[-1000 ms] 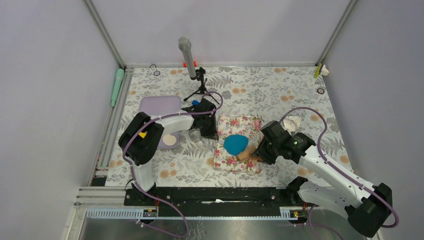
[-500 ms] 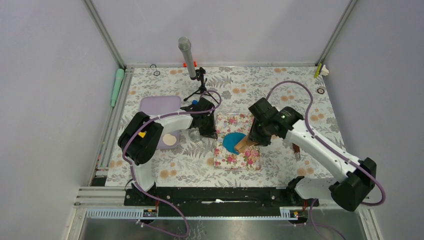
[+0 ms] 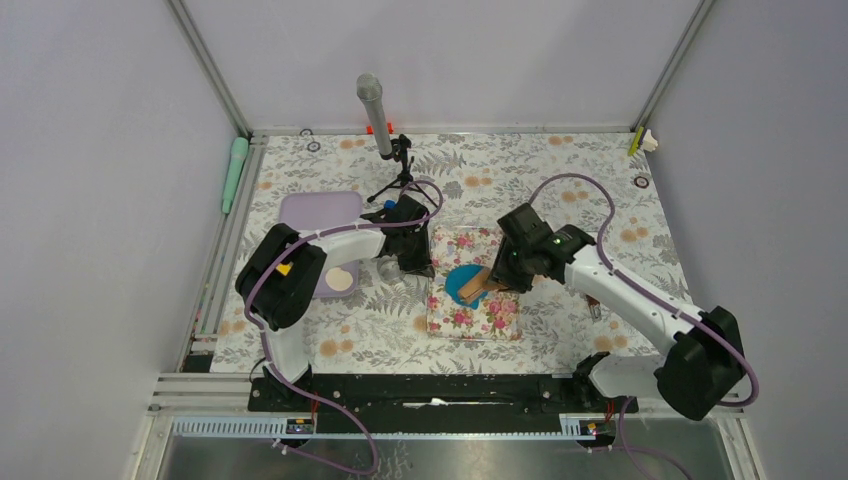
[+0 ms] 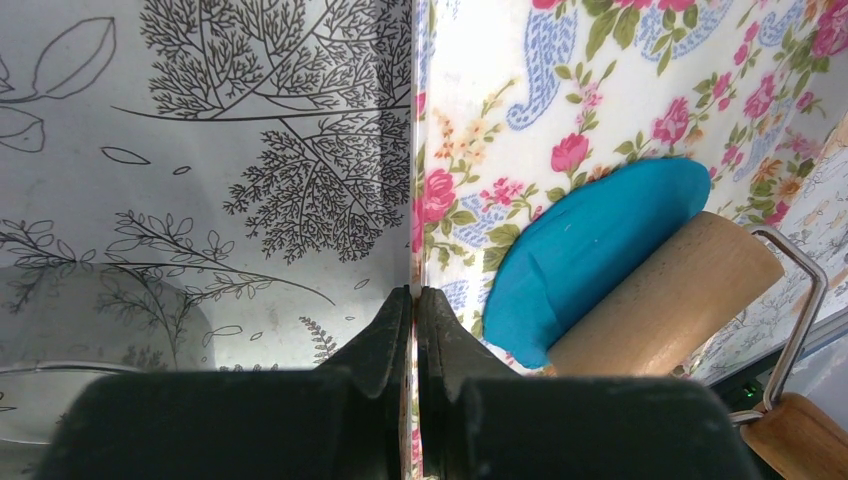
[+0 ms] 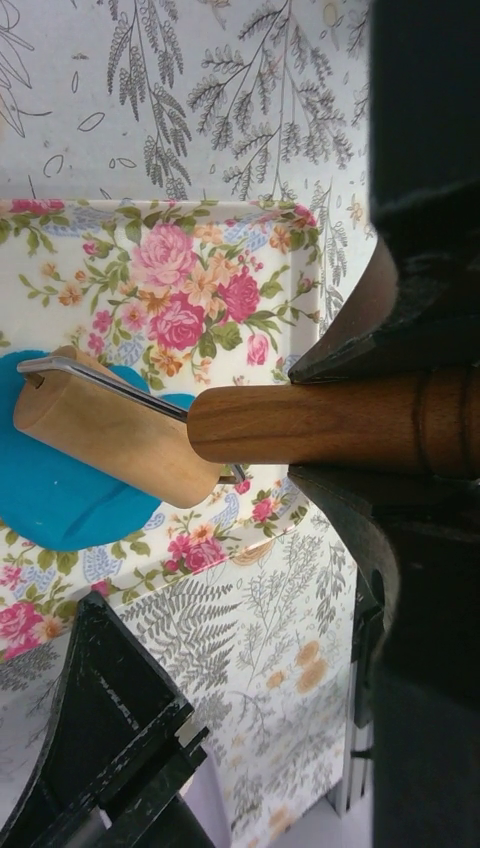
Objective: Roll out the dumpling wrappers from the dough
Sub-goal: Flatten out the dough on the work surface.
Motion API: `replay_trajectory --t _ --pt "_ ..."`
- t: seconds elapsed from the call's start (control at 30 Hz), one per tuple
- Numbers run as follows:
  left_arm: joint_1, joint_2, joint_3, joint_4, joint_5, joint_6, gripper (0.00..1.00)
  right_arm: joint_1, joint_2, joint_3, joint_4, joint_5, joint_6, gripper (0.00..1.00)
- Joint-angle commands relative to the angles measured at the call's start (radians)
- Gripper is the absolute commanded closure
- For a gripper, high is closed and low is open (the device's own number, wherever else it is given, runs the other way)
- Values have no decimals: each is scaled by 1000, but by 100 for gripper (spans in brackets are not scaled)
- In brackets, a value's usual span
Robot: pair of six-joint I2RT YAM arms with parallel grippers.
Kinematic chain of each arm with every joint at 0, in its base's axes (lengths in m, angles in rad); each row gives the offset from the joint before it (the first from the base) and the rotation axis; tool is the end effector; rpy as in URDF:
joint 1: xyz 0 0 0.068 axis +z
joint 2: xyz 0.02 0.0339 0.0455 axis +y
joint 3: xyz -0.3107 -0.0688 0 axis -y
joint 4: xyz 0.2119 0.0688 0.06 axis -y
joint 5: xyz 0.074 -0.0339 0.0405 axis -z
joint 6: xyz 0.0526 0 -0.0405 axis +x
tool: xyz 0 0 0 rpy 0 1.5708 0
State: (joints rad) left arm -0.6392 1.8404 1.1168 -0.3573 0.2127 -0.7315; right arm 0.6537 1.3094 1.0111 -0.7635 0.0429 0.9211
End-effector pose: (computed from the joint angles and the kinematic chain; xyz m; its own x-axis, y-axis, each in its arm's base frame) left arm 0.2825 -0.2238 0.2070 -0.9698 -0.0927 -0.2257 0.0202 0.8913 -0.4529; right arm 0.1772 0.1329 0.2982 -0.8899 0.3204 -0.3246 0.1945 0.9103 0.3654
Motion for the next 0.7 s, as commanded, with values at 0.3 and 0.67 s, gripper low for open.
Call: replay_trajectory --t 0.3,0.67 --pt "7 -36 7 23 -20 5 100 -132 -90 -204 -176 83 -69 100" --pt "8 -36 20 5 -31 11 100 -132 -123 -182 -245 101 -92 100"
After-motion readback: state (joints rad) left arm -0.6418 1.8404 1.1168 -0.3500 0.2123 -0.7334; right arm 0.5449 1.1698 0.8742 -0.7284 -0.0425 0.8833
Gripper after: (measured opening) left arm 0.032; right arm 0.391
